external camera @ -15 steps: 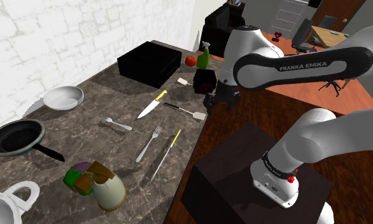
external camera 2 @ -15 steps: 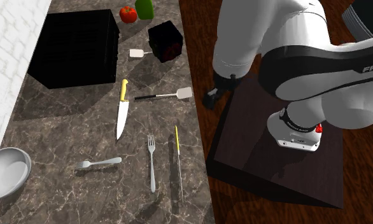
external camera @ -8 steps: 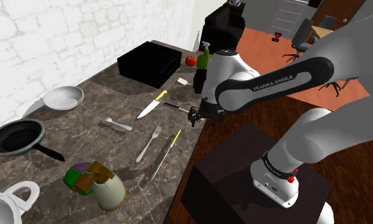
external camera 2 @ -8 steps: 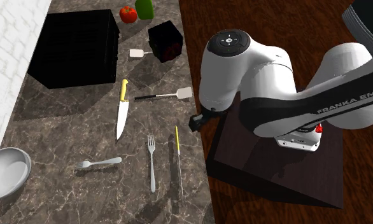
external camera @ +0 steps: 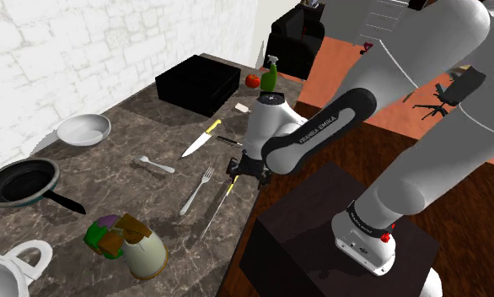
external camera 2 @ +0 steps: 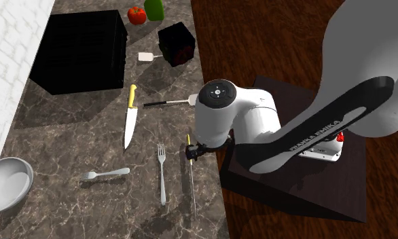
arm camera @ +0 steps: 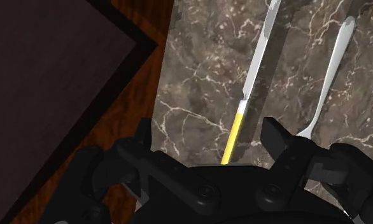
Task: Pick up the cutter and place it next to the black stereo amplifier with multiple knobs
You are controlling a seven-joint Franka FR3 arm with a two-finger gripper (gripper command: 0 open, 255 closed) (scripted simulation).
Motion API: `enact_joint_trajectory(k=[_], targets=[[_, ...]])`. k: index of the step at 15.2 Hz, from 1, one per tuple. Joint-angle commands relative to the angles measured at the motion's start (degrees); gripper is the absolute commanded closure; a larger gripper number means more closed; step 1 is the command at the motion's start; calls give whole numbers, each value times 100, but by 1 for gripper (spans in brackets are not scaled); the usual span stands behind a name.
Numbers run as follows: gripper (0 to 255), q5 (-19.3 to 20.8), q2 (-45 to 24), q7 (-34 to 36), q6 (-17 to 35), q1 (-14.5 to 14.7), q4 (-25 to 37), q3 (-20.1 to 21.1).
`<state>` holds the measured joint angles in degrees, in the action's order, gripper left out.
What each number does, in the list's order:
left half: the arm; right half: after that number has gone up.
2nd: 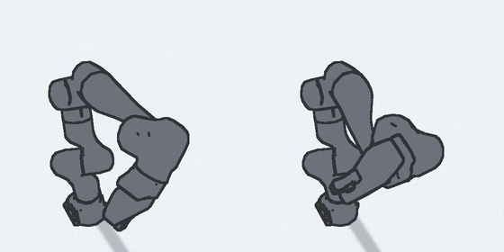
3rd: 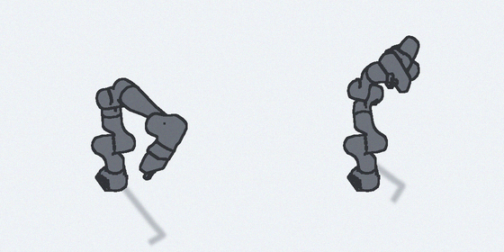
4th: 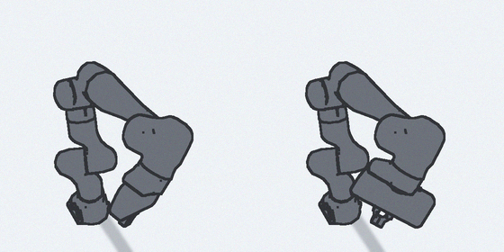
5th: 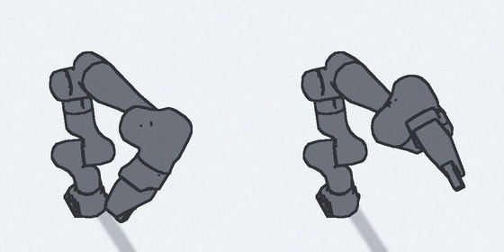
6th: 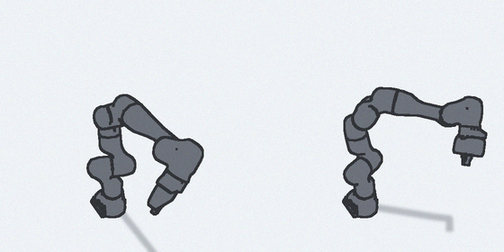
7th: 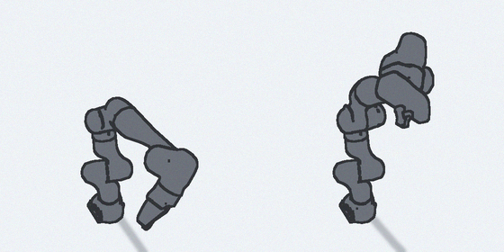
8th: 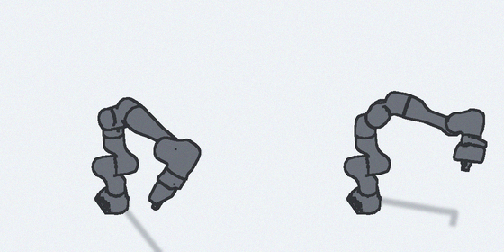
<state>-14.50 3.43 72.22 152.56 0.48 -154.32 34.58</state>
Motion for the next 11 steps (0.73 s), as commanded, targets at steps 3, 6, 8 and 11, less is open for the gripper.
enact_joint_trajectory(k=[3,6,8,11], targets=[[0,1277,-1246,1686,768,84,487,-99],[0,2047,-2045,2758,1143,687,965,-716],[0,2228,-2358,3049,1306,996,1155,-1018],[0,2408,-2627,3187,1498,1220,1240,-1261]])
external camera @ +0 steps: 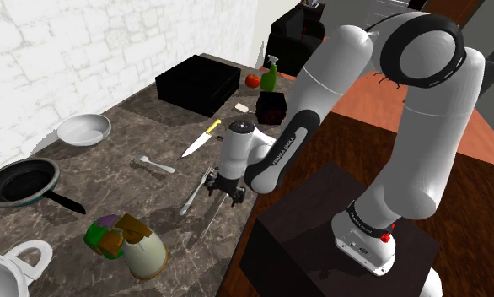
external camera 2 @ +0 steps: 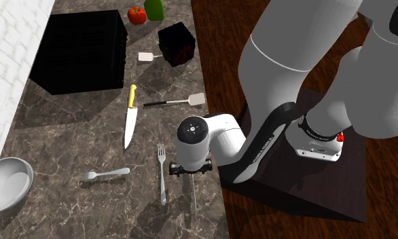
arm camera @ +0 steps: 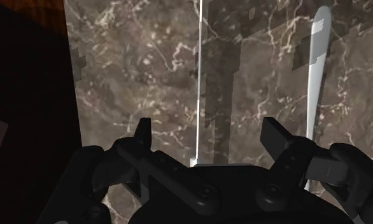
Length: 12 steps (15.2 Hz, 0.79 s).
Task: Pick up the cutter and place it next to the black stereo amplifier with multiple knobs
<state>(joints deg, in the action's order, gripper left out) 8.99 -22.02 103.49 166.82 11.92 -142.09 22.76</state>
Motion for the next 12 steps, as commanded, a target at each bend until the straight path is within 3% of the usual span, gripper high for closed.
enact_joint_trajectory(k=[1,4,12], targets=[[0,113,-171,102,135,148,47,-157],[0,230,-400,196,291,332,132,-350],[0,228,-399,195,290,332,132,-350]])
